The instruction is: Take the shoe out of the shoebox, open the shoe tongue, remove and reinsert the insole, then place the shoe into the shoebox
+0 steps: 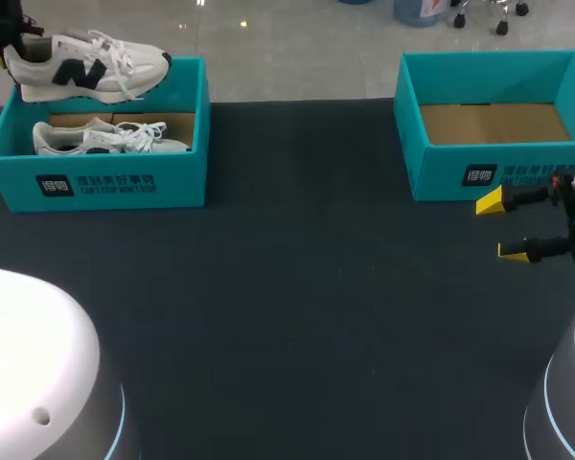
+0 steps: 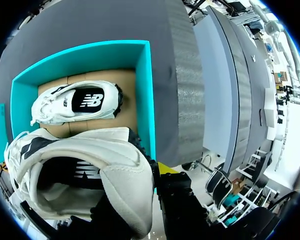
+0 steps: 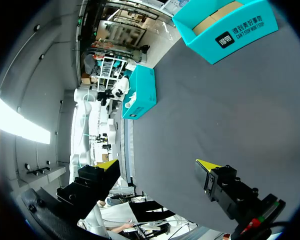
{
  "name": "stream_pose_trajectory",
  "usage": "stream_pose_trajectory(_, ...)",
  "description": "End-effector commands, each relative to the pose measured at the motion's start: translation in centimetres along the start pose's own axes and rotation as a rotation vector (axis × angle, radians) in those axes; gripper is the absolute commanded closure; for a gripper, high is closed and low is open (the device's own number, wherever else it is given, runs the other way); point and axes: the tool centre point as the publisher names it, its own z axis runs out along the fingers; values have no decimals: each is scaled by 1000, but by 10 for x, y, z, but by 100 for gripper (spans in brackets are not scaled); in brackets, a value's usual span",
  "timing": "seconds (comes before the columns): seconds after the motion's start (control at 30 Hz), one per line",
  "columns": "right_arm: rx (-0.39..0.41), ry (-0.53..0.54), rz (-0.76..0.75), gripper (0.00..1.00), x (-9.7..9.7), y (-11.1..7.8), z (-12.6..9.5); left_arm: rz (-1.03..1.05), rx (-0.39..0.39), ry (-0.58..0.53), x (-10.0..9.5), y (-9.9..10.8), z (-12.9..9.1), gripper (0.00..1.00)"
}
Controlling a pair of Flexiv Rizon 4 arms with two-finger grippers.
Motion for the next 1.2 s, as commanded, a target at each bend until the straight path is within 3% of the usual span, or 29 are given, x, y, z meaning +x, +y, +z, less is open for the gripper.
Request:
stream_pose_trajectory(0.03, -2, -4, 2, 0, 0, -1, 0, 12, -6, -10, -4, 3, 9, 100)
stream_pose_trajectory(0.73, -2, -4, 2, 0, 0, -1, 0, -5, -11, -14, -24, 5, 47, 100)
stream_pose_trajectory(1.2, -2, -4, 2, 0, 0, -1, 0, -8, 9, -12, -35, 21, 93, 100)
